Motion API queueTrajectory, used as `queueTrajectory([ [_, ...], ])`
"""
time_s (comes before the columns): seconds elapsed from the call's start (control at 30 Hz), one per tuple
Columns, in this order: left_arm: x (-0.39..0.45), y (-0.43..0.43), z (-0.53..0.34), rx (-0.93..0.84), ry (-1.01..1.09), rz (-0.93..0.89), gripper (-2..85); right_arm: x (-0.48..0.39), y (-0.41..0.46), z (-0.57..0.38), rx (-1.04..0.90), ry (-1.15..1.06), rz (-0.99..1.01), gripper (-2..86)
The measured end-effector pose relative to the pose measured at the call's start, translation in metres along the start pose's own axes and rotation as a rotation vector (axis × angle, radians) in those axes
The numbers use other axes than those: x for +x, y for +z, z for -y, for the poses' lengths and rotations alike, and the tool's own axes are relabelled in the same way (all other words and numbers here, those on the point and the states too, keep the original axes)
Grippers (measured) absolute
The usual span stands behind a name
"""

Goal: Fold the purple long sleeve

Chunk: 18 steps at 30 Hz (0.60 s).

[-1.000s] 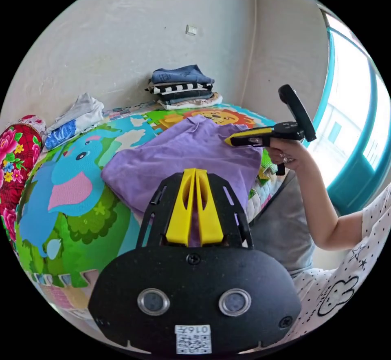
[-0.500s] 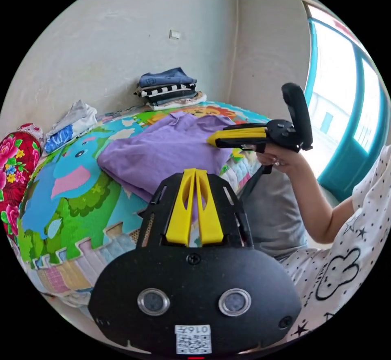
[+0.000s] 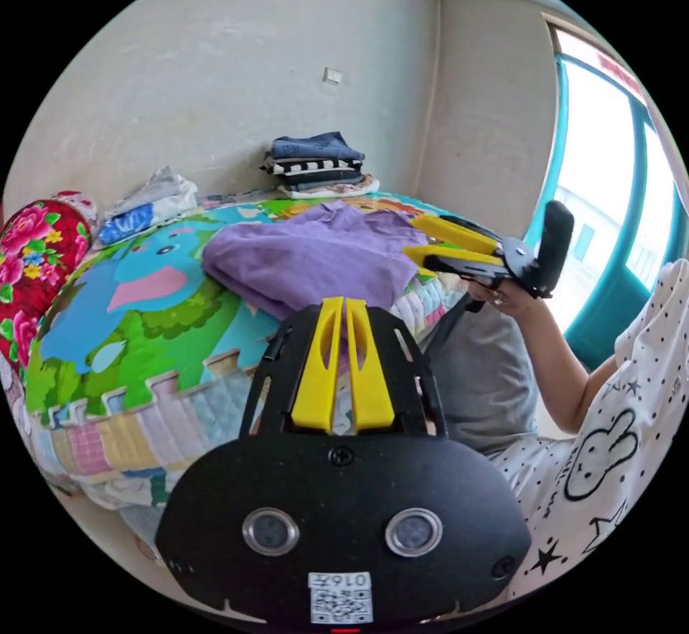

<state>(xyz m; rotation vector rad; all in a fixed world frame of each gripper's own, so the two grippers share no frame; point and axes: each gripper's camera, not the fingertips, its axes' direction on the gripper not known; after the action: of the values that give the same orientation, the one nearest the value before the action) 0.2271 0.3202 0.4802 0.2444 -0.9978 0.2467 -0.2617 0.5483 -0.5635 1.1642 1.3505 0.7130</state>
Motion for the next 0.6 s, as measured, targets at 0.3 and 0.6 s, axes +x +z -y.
queueTrajectory([
  [0.3, 0.006, -0.008, -0.029, -0.036, -0.082, -0.065, 11.0, -0.065, -0.025, 0.013, -0.079, -0.364, 0.02, 18.1],
  [0.6, 0.065, -0.017, -0.041, -0.004, 0.032, 0.086, 15.1, -0.093, -0.006, 0.04, -0.178, -0.507, -0.215, 14.2],
])
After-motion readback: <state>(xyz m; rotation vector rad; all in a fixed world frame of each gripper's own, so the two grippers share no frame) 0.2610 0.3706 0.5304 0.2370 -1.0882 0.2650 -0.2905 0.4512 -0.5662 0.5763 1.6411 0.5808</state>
